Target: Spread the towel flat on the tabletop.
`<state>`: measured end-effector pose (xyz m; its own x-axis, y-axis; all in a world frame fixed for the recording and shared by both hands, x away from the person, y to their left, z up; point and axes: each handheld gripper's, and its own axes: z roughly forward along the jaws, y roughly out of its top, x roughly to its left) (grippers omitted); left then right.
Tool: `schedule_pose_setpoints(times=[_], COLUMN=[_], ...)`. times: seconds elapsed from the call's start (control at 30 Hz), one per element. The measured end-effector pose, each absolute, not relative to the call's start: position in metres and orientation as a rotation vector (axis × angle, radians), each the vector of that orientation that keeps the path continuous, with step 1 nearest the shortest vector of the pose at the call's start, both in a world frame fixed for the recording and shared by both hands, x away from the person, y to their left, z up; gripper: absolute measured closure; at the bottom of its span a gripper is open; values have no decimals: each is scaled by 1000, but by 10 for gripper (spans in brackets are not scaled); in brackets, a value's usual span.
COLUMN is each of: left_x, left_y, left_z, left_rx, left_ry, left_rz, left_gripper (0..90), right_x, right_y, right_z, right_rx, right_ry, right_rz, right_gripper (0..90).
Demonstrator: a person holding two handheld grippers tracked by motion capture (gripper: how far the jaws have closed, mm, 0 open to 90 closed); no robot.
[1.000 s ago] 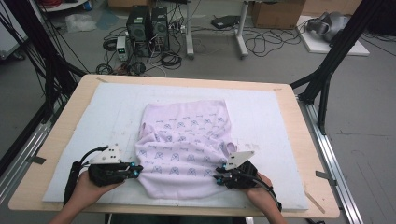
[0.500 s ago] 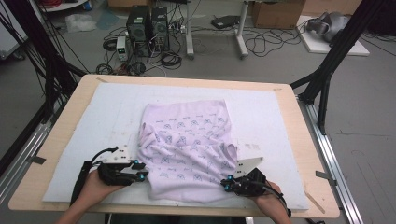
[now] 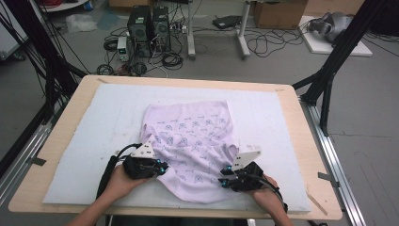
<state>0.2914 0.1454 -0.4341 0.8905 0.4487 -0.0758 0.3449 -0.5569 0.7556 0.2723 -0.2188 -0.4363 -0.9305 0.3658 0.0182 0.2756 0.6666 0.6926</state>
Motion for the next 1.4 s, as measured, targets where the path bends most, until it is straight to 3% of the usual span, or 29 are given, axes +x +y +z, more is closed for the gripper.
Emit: schedule_pose_setpoints(times=[0.47, 0.57, 0.63, 0.8, 0.9, 0.97, 1.03, 1.1, 1.4], left_x=[242, 241, 247, 270, 282, 282, 279, 273, 223], left_y=[214, 218, 215, 200, 193, 190, 190, 189, 207], left_z=[-386, -376, -378, -410, -430, -439, -440, -437, -427], left_rx=[2190, 2181, 2179, 2231, 2273, 2261, 2252, 2277, 2275], left_ry=[548, 542, 552, 590, 600, 581, 565, 550, 475], left_rz=[217, 241, 240, 202, 152, 134, 97, 118, 102], left_gripper=[847, 660, 588, 530, 554, 660, 812, 843, 850], right_x=[266, 267, 270, 281, 286, 289, 289, 286, 245], right_y=[-219, -219, -218, -213, -211, -210, -211, -211, -210], right_z=[-432, -423, -421, -430, -434, -438, -440, -440, -436], right_rx=[510, 508, 516, 534, 546, 540, 555, 536, 449], right_ry=[2737, 2703, 2705, 2723, 2733, 2755, 2763, 2781, 2855], right_rz=[1127, 1155, 1146, 1092, 1073, 1073, 1122, 1138, 1168], right_gripper=[635, 625, 606, 558, 580, 640, 781, 850, 860])
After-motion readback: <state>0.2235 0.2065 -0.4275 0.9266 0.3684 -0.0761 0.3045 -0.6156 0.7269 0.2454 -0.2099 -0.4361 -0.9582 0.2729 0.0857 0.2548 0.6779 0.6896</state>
